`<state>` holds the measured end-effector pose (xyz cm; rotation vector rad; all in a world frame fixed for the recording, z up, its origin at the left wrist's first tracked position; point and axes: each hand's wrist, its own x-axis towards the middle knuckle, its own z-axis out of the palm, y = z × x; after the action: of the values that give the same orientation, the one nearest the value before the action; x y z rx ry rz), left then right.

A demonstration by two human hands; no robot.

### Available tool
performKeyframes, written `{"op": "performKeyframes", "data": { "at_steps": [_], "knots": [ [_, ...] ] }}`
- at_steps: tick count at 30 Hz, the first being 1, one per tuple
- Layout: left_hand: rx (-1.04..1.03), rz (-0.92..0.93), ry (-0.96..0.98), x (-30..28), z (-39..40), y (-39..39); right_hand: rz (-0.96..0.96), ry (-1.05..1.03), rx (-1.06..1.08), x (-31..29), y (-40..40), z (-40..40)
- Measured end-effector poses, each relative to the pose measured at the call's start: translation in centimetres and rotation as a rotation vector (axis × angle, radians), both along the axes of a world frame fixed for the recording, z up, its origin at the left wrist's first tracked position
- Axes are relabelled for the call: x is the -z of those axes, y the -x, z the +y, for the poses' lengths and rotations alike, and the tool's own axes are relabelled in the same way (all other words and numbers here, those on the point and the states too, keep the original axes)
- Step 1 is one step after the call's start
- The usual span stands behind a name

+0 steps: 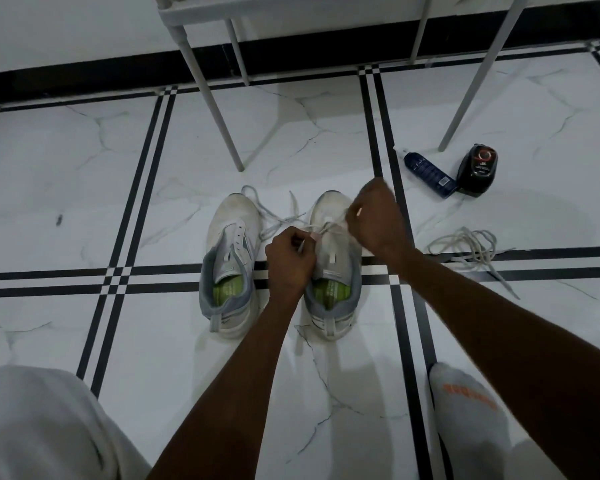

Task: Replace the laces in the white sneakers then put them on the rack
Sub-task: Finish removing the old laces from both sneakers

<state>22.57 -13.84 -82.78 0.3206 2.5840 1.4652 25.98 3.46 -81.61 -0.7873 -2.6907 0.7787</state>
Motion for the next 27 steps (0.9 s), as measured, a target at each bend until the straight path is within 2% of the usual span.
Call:
{"op": "performKeyframes", "data": {
  "at_steps": [2,3,8,11,17,23,25,27],
  "knots": [
    [0.053,0.018,0.003,-0.9,0.8,0.0,0.109,0.091,0.329,-0.6,-0.5,2.3],
    [0.084,0.036,0.014,-1.4,1.2,-0.3,0.118,0.074,0.381,-1.0,-0.8,3.0],
    [0.097,0.108,0.092,-1.1,1.3,-1.0,-0.037,0.13,0.032,-1.4,-1.1,1.7],
    [0.134,0.099,0.107,-1.5,1.1,-1.1,-0.091,0.223,-0.026,-1.6,-1.0,1.2],
    [0.184,0.08,0.166,-1.6,1.0,-1.2,-0.051,0.379,-0.091,-1.6,-0.4,-0.3],
    [0.082,0.132,0.132,-1.2,0.2,-0.7,-0.102,0.136,-0.096,-1.8,-1.6,0.8],
    [0.07,0.129,0.129,-1.0,-0.1,-0.6,-0.106,0.026,-0.047,-1.4,-2.3,1.6],
    [0.049,0.142,0.142,-0.7,-0.5,-0.5,-0.087,0.019,0.021,-1.2,-2.8,2.4]
  ]
}}
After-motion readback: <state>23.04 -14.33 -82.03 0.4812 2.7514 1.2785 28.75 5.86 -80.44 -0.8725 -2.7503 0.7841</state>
